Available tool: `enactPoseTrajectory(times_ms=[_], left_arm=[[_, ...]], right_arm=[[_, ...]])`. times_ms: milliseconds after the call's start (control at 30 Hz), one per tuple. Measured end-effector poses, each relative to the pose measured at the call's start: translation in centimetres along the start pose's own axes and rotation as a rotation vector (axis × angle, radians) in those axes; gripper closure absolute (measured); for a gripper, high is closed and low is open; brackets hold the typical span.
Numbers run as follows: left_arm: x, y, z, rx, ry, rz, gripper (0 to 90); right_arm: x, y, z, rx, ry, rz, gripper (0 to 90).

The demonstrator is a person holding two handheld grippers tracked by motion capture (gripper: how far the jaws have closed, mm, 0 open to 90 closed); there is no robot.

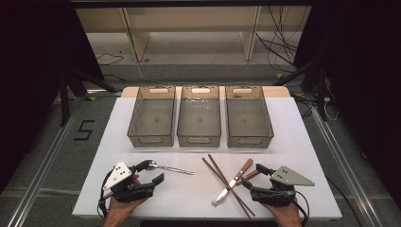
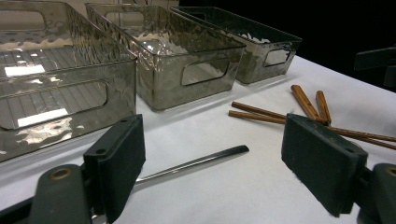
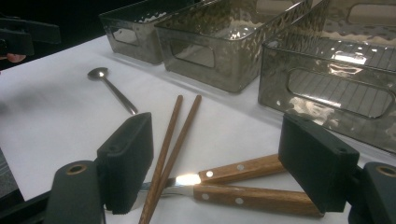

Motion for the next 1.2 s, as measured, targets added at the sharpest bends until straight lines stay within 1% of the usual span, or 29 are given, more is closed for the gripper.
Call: enactPoseTrajectory(times_ms=[133,167,200,333,400,500,733,767,867,900,933,967,1033,1067,1133,1200], left_arm=[[0.0,0.0,0.1,-0.001,-0.002,-0.003,21.3],[0.0,0.0,0.1,-0.001,-0.002,-0.002,21.3],[0.0,0.0,0.1,0.000,-0.002,-0.004,21.3],[0.0,0.0,0.1,0.002,0.001,-0.002,21.3],[0.0,0.0,0.1,0.003,0.001,-0.003,21.3],[0.0,0.0,0.1,0.003,0.002,-0.003,21.2],[0.0,0.0,0.1,0.004,0.002,-0.004,21.2],[0.0,0.0,0.1,0.004,0.002,-0.004,21.2],[0.0,0.0,0.1,0.004,0.003,-0.003,21.2],[0.0,0.0,0.1,0.004,0.004,-0.003,21.2],[0.0,0.0,0.1,0.005,0.004,-0.003,21.2],[0.0,0.0,0.1,0.005,0.003,-0.004,21.1],[0.0,0.0,0.1,0.006,0.001,-0.005,21.1],[0.0,0.0,0.1,0.005,0.001,-0.005,21.1],[0.0,0.0,0.1,0.007,0.000,-0.006,21.1],[0.0,0.0,0.1,0.006,0.000,-0.006,21.1]], right_arm=[[0.2,-0.1,-0.1,-0.002,0.000,-0.015,28.7],[0.3,-0.2,-0.3,-0.009,0.009,-0.033,29.0],[0.4,-0.2,-0.3,-0.008,0.010,-0.038,29.6],[0.8,-0.3,-0.6,-0.001,0.011,-0.062,30.9],[1.3,-0.4,-0.9,0.005,0.024,-0.081,31.1],[1.6,-0.5,-1.2,0.014,0.029,-0.090,31.2],[1.8,-0.8,-1.4,0.011,0.032,-0.103,31.8],[2.0,-0.8,-1.4,0.007,0.035,-0.112,32.2],[2.2,-0.8,-1.5,0.015,0.025,-0.126,33.3],[2.4,-0.9,-1.7,0.012,0.032,-0.139,34.3],[2.4,-0.9,-1.7,0.012,0.032,-0.139,34.3],[2.6,-1.0,-2.0,0.003,0.044,-0.165,35.8],[2.8,-1.3,-2.3,0.011,0.050,-0.189,38.2],[2.8,-1.3,-2.3,0.011,0.050,-0.189,38.2],[2.9,-1.6,-2.6,0.020,0.056,-0.210,40.9],[2.9,-2.0,-2.9,0.030,0.068,-0.230,42.8]])
Point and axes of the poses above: each handheld gripper's, and its own axes: y roughly backward along the jaws, x roughly out of its top, z roughly to its right, the point moved 3 cm from there along -y, roughly forward along the jaws, and after that the axes turned 2 degrees about -z, right-handed, at the moved point
